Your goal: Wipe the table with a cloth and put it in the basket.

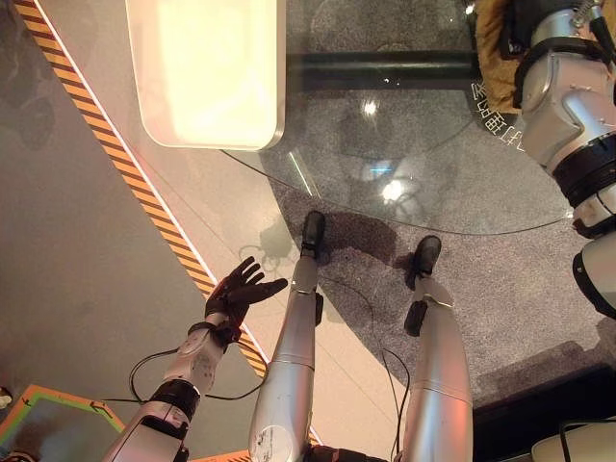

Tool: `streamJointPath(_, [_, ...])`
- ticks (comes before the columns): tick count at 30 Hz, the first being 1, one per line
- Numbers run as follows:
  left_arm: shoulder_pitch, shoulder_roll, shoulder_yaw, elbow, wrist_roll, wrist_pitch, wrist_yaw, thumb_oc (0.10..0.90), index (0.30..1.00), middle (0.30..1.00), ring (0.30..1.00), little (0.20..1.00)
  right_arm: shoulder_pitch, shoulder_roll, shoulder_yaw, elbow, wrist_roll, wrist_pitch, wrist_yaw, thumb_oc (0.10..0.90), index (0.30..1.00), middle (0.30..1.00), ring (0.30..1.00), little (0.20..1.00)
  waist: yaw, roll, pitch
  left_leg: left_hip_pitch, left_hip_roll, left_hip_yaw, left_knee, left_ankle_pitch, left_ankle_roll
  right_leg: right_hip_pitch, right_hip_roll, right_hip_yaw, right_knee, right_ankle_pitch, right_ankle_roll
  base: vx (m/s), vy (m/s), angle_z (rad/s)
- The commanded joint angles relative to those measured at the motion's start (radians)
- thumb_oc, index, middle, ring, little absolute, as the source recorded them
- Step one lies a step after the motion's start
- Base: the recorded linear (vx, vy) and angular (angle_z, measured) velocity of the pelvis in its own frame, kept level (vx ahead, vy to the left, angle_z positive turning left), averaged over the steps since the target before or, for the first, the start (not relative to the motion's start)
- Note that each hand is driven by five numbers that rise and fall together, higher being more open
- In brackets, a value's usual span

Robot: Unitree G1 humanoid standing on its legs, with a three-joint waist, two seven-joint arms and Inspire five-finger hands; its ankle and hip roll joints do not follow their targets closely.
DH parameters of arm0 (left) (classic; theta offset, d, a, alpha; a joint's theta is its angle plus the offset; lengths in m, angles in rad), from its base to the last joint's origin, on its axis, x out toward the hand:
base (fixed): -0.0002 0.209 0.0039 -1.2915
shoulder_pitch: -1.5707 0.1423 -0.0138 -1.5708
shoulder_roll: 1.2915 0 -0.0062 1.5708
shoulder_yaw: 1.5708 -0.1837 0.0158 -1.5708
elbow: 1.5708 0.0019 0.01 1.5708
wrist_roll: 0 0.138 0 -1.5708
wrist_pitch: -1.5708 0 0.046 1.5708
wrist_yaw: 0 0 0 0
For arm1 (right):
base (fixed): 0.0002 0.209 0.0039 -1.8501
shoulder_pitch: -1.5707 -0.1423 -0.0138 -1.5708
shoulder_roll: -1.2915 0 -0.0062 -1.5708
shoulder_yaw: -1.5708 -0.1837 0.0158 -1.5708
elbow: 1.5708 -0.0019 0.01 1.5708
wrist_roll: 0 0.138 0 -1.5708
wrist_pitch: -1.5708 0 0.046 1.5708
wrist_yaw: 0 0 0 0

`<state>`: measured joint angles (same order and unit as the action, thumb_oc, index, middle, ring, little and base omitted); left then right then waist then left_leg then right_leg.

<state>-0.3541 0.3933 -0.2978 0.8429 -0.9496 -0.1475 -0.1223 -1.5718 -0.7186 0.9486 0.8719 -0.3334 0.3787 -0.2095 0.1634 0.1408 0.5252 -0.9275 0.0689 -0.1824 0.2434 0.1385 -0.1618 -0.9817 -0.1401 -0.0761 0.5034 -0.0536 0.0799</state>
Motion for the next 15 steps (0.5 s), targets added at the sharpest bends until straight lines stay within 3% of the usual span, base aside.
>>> streamJointPath(1, [0.030,0.035,-0.005,-0.009,0.015,-0.038,-0.001,0.800,0.900,0.900,0.900,0.900,-0.039,0.171,0.035,-0.167,-0.020,-0.106,0.001,0.100,0.300,0.300,0.300,0.200,0.052,-0.016,-0.005,-0.005,-0.163,0.057,0.016,-0.024,0.147,0.059,0.080,-0.127,-0.131,0.039,-0.053,0.00,0.000,0.00])
streamJointPath(15, [0.030,0.034,0.005,-0.012,0.032,-0.039,-0.001,0.800,0.900,0.900,0.900,0.900,-0.022,0.217,0.035,-0.303,-0.120,-0.106,0.064,0.100,0.300,0.300,0.300,0.200,0.060,-0.026,-0.005,-0.005,-0.167,0.049,0.010,-0.018,0.151,0.064,0.081,-0.135,-0.139,0.046,-0.046,0.00,-0.007,0.03])
